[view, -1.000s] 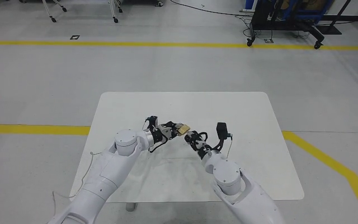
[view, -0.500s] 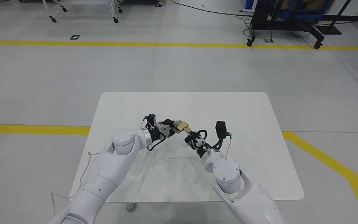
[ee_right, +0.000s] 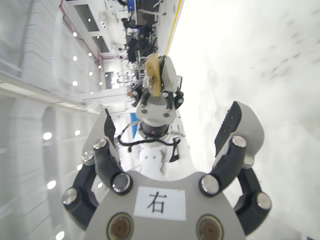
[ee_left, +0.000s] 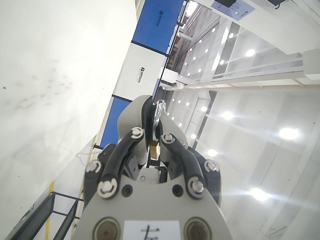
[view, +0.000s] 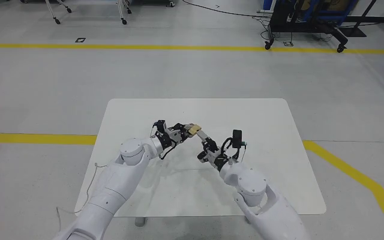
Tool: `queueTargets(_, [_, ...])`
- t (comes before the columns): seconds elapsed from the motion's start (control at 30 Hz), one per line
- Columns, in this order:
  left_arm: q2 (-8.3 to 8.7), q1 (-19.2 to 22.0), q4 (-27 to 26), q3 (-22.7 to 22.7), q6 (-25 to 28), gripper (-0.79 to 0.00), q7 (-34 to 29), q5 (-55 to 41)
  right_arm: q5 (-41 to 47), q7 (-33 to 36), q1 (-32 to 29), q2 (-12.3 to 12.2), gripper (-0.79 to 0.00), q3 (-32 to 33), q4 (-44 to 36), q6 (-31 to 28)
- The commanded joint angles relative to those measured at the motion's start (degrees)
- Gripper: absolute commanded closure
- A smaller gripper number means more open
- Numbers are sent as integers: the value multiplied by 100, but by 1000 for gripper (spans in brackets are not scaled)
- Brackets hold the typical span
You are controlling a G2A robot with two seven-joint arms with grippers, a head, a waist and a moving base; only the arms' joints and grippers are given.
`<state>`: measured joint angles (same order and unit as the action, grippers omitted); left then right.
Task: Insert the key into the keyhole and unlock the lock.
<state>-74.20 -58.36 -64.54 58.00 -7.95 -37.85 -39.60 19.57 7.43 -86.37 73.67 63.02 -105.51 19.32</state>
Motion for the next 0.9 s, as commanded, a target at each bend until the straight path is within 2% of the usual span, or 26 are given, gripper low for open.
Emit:
queueTargets(0.0, [-13, -14, 4, -8, 74, 0, -30, -39, 471, 686, -105, -41, -785, 305, 68, -269])
queueTargets(0.03, [-18, -14, 9, -18, 69, 0, -78, -49, 656, 920, -142, -56, -751, 424, 126, -374])
queueTargets(0.07, [-21, -12, 17, -27, 42, 0, -144, -60, 817, 1136, -163, -68, -585, 505, 183, -446])
queueTargets(0.1, [-20, -4, 28, -28, 28, 0, -199, -51, 947, 1326, -165, -77, -379, 570, 251, -497])
queueTargets(0.13, [-19, -5, 32, -26, 48, 0, -241, -34, 1109, 1525, -155, -84, -351, 622, 339, -516])
queueTargets(0.23, [-18, -23, 27, -19, 87, 0, -381, -25, 1435, 1944, -59, -96, -182, 722, 593, -543])
queueTargets(0.33, [-11, -38, 29, -3, 100, 0, -535, -7, 1598, 2029, 30, -95, -126, 758, 753, -534])
queueTargets(0.47, [-1, -46, 26, 3, 85, 0, -716, 55, 1731, 2031, 153, -90, -126, 749, 927, -400])
queueTargets(0.63, [5, -63, 10, 29, 97, 0, -762, 101, 1820, 2090, 257, -86, -58, 706, 1058, -369])
queueTargets(0.73, [7, -78, -1, 46, 106, 0, -796, 102, 1850, 2090, 259, -89, -62, 704, 1076, -383])
queueTargets(0.87, [9, -91, -16, 63, 112, 0, -839, 115, 1921, 2110, 238, -97, -108, 739, 1085, -397])
